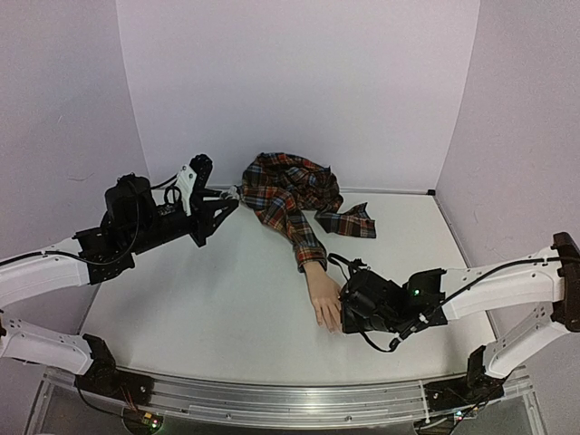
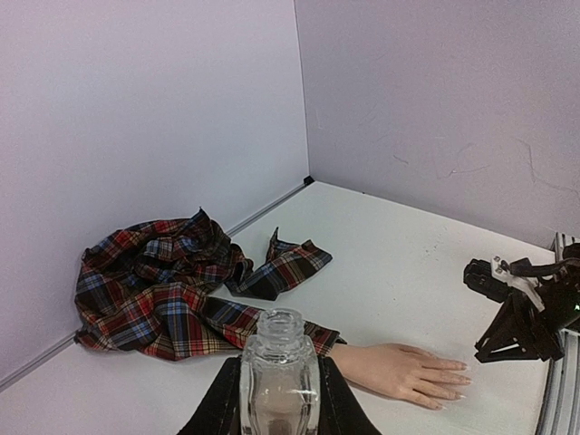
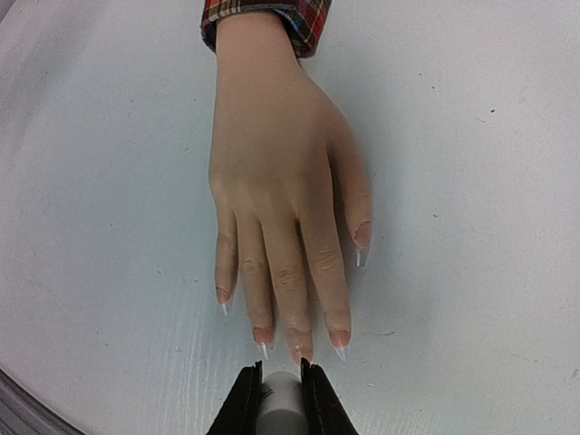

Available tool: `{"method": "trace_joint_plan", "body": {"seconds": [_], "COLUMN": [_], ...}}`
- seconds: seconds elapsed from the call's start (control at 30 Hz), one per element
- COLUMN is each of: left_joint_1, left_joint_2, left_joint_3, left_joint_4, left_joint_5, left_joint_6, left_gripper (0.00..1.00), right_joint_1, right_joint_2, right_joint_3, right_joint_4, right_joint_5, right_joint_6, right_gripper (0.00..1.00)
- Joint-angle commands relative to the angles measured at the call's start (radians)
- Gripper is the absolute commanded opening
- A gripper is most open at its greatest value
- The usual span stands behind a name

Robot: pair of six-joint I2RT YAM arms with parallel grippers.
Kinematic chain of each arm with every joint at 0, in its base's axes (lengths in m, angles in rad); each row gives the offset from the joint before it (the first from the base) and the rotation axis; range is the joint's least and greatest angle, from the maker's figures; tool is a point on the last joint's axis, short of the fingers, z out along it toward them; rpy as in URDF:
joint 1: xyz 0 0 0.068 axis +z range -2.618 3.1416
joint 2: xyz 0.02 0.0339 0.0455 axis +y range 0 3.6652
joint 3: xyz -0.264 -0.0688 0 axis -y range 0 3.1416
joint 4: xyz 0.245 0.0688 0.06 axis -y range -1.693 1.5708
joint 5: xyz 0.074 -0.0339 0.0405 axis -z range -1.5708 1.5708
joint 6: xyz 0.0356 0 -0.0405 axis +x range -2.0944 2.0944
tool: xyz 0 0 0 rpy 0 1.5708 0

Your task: Paint the nails

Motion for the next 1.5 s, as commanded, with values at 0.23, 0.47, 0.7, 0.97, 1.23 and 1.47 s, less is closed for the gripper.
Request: {"method": "trace_joint_plan", "body": {"seconds": [0.23,0.47,0.7,0.97,1.23,1.47], "left_joint_1": [0.001,0.002,0.002,0.003,0.006,0.009], "left_joint_2": [0.011,0.013,0.019,0.025,0.038,0.041], "left_joint_3": [0.005,0.004,0.006,0.006,0.007,0.008], "left_joint_4": [0.047,0.045,0.045,0.045,0.048,0.049], "left_joint_5": [-0.008,-0.009,-0.009,-0.012,-0.012,-0.012], "left_joint_6": [0.002,0.002,0.005,0.009,0.010,0.011], "left_gripper": [0.00,0.00,0.00,0.00,0.00,0.00], "right_joint_1": [-0.002,-0.019,-0.046,-0.060,-0.060,-0.062], "right_joint_2": [-0.025,-0.011,0.008,0.029,0.065,0.078], "right_joint_3": [-0.034,-0.038,-0.026,-0.017,0.011,0.023], "right_joint_4": [-0.024,-0.018,-0.015,-0.014,-0.010,0.004], "right_joint_5": [0.043,0.055,0.052,0.032,0.013,0.007], "right_joint_6": [0.032,0.049,0.040,0.030,0.011,-0.003], "right_gripper": [0.00,0.00,0.00,0.00,0.00,0.00]}}
